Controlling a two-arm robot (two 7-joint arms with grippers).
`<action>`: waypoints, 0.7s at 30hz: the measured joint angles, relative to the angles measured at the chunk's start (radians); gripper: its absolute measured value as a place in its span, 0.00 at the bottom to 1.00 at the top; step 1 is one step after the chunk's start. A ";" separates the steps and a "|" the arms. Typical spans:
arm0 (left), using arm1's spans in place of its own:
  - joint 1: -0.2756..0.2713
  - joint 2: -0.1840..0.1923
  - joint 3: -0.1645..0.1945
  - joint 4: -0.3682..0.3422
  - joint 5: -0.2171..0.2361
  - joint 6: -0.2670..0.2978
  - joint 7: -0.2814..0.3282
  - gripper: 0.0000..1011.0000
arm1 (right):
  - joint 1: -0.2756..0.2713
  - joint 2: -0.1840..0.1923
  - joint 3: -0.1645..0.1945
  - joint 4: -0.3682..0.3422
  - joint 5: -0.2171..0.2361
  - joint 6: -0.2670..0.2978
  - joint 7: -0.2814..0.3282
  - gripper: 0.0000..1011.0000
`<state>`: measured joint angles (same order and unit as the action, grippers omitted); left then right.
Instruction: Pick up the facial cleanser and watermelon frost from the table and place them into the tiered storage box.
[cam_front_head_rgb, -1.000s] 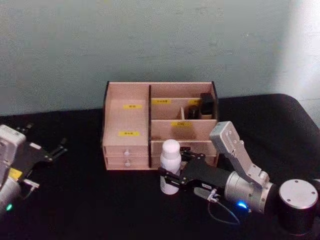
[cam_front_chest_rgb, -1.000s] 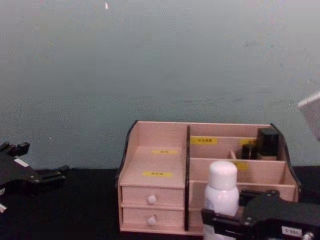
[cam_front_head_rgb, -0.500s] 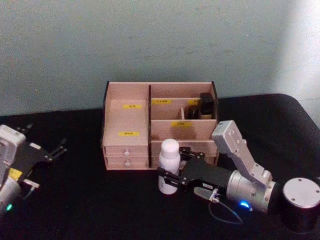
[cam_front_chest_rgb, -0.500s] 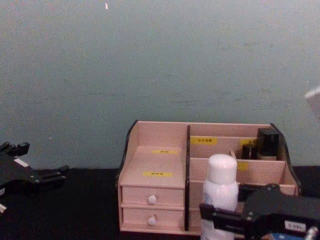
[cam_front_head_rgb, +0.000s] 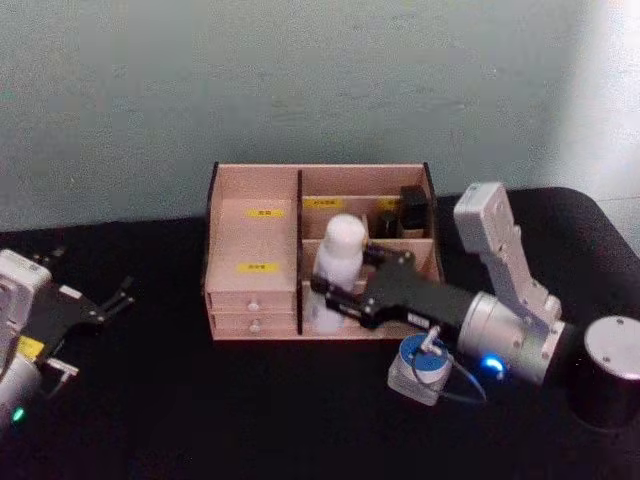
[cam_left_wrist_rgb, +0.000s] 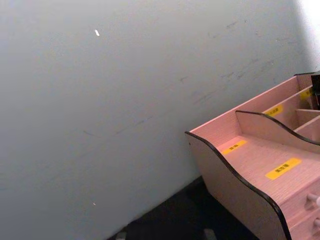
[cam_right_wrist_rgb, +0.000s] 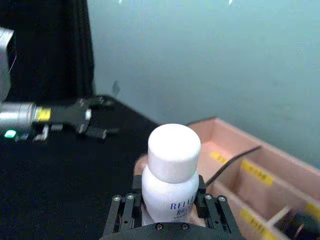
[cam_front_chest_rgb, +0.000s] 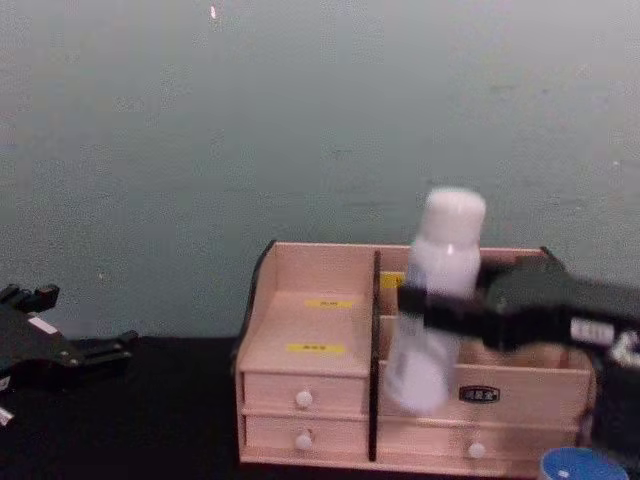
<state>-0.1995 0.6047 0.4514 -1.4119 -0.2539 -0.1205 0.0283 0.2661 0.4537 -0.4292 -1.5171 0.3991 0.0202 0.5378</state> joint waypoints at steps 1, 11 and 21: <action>0.000 0.000 0.000 0.000 0.000 0.000 0.000 0.99 | 0.011 -0.006 0.004 0.000 0.004 -0.003 -0.008 0.59; 0.000 0.000 0.000 0.000 0.000 0.000 0.000 0.99 | 0.089 -0.059 0.018 0.054 -0.034 -0.028 -0.095 0.59; 0.000 0.000 0.000 0.000 0.000 0.000 0.000 0.99 | 0.165 -0.122 0.027 0.168 -0.105 -0.058 -0.145 0.59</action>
<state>-0.1995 0.6046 0.4514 -1.4120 -0.2539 -0.1206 0.0283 0.4309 0.3320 -0.4019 -1.3494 0.2944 -0.0379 0.3929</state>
